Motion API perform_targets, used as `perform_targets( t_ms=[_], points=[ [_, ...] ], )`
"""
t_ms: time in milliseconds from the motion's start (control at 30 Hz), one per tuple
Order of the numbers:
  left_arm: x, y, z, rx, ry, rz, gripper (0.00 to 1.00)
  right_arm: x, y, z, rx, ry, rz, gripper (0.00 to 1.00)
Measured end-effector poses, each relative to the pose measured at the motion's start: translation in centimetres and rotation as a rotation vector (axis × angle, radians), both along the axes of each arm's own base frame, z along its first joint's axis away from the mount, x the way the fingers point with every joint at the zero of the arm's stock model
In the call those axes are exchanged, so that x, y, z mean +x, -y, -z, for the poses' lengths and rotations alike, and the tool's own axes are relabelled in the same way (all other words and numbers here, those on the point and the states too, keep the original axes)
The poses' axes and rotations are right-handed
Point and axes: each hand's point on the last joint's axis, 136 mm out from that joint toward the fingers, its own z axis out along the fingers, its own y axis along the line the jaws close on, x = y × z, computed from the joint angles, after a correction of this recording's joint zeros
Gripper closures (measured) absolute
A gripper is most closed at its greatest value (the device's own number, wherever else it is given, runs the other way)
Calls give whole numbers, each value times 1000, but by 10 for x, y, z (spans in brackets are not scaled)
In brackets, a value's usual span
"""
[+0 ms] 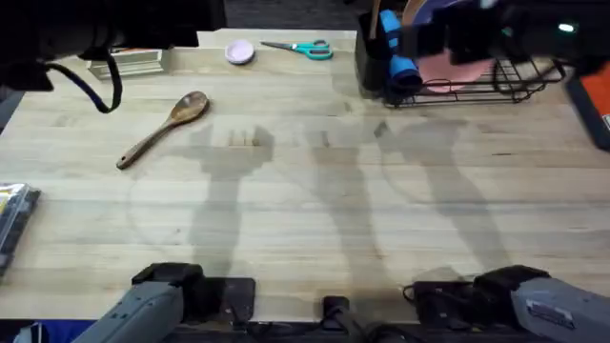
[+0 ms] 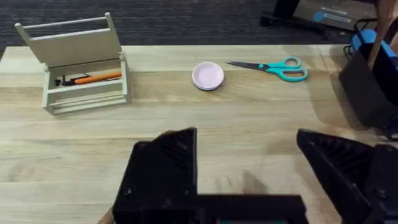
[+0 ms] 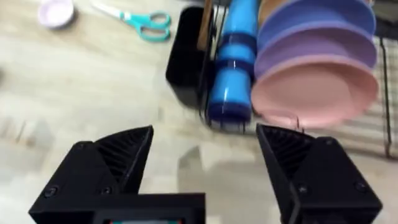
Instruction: Pick up the spoon on the table one by one and put them onto the rack
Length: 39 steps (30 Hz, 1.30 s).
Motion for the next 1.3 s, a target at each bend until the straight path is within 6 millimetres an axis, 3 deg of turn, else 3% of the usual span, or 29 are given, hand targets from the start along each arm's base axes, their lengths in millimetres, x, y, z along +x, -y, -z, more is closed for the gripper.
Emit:
perform_targets(
  t_ms=[167, 367, 600, 833, 1067, 1300],
  points=[
    [0, 0, 0, 0, 0, 0, 7, -43, 10, -6, -14, -59, 0, 5],
    [0, 0, 0, 0, 0, 0, 7, -80, 19, -17, -16, -67, 0, 5],
    [0, -2, 0, 5, 0, -8, 6, -84, 20, -23, -12, -49, 0, 5],
    [-10, -28, 14, 129, -71, -104, 7, -81, 19, -17, -17, -68, 0, 5],
    [-23, -68, 49, 288, -257, -143, 8, -79, 19, -17, -16, -68, 0, 5],
    [-23, -115, 89, 351, -444, -195, 8, -76, 18, -16, -16, -67, 0, 4]
  ],
)
